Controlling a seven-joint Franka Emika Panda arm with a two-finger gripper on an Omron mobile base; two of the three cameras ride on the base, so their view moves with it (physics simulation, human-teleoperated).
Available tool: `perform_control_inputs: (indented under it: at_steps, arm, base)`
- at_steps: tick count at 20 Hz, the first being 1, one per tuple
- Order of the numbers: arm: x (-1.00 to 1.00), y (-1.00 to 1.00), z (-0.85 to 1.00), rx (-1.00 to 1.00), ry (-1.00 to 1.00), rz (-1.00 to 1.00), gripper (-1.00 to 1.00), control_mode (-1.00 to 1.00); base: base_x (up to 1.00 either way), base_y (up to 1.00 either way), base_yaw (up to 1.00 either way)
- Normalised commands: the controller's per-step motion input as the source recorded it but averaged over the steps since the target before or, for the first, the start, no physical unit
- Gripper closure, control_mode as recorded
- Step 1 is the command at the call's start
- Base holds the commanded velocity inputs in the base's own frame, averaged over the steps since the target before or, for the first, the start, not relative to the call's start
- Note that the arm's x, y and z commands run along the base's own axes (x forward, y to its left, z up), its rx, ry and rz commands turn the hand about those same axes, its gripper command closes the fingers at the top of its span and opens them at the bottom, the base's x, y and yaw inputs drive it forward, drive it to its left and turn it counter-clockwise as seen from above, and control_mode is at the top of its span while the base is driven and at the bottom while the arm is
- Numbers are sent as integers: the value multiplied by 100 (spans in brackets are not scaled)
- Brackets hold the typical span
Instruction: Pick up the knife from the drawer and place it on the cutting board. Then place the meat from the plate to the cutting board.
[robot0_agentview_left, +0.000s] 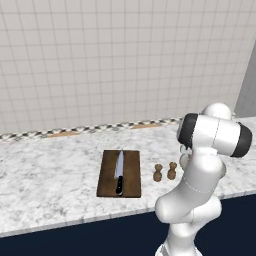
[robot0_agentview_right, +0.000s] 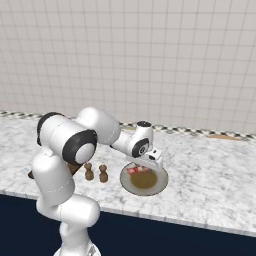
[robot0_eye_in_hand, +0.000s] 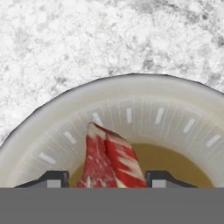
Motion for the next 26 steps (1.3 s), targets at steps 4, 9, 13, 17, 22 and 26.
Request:
perform_control_inputs:
  at_steps: [4,9,13,17,22,26]
  arm:
    - [-21,0,9,0,-7,0,100,-100]
    - [-29,0,51,0,-11,0,100,-100]
    - [-20,0,71,0,-12,0,100,-100]
    - [-7,13,58,0,-5,0,100,-100]
    - [0,47,59,0,0,0,100,-100]
    - [0,68,49,0,0,0,100,-100]
  base:
    - [0,0,0]
    - [0,0,0]
    - [0,0,0]
    - [0,0,0]
    - [0,0,0]
    - [0,0,0]
